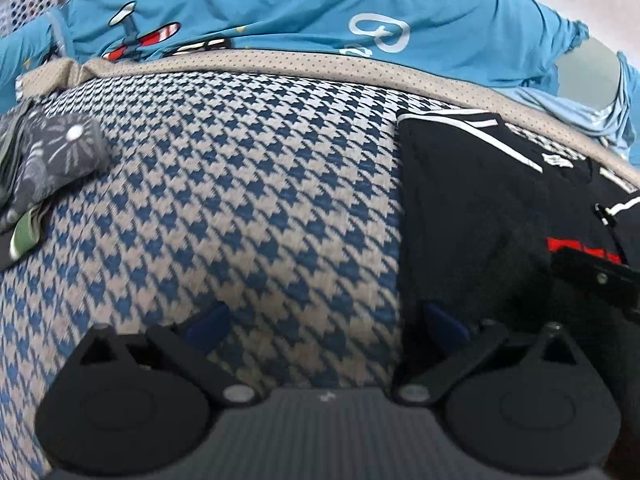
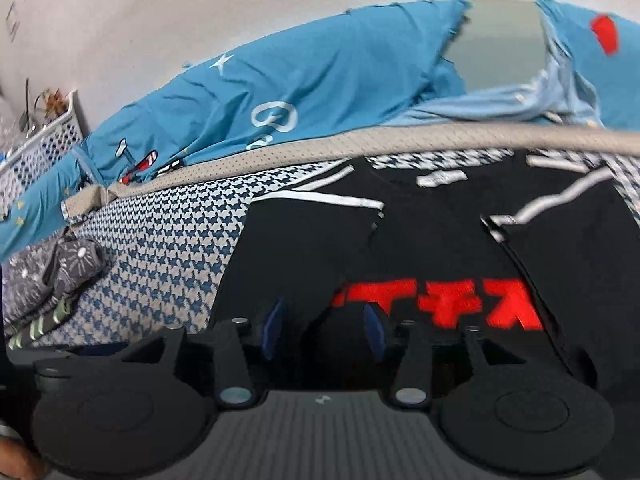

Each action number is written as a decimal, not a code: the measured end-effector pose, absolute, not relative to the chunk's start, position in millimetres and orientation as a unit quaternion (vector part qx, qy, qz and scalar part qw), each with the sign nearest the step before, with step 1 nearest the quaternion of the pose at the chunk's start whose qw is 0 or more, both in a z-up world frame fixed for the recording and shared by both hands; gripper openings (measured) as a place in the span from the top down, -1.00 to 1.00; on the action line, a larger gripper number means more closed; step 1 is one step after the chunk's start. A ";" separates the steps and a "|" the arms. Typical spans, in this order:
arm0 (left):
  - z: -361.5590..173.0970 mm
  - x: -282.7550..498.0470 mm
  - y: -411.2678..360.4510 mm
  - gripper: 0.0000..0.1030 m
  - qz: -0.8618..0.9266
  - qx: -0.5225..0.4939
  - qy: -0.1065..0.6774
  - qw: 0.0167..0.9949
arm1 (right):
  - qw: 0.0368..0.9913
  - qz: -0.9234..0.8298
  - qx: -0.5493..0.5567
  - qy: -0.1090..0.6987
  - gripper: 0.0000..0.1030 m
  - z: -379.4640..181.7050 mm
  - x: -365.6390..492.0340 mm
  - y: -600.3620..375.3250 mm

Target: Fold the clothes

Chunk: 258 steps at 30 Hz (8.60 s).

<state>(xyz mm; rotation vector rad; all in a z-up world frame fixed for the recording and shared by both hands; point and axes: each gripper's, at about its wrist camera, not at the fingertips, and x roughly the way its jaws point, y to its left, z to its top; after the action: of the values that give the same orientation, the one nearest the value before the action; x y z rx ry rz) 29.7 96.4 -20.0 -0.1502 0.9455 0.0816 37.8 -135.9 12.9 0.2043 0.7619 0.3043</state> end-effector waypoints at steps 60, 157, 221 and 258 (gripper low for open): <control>-21.4 -136.2 45.3 -1.00 0.003 -0.008 0.421 0.907 | 0.915 0.067 -0.016 0.399 -0.82 -13.2 -89.4 -138.2; -17.6 -138.0 31.2 -1.00 0.070 -0.011 0.439 0.896 | 0.909 0.022 0.052 0.413 -0.90 -1.3 -95.3 -171.6; 5.8 -161.0 -5.1 -1.00 0.094 -0.012 0.469 0.878 | 0.899 -0.038 0.124 0.417 -0.90 16.2 -115.0 -232.0; 48.3 -166.2 -69.2 -1.00 -0.019 0.001 0.436 0.900 | 0.884 -0.178 0.238 0.360 -0.90 37.0 -110.2 -331.4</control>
<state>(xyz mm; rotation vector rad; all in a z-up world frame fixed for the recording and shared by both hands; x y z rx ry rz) -166.2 -69.2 48.3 0.0019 0.9028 -0.0384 -110.2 -331.4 37.0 0.4962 0.7483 -0.3713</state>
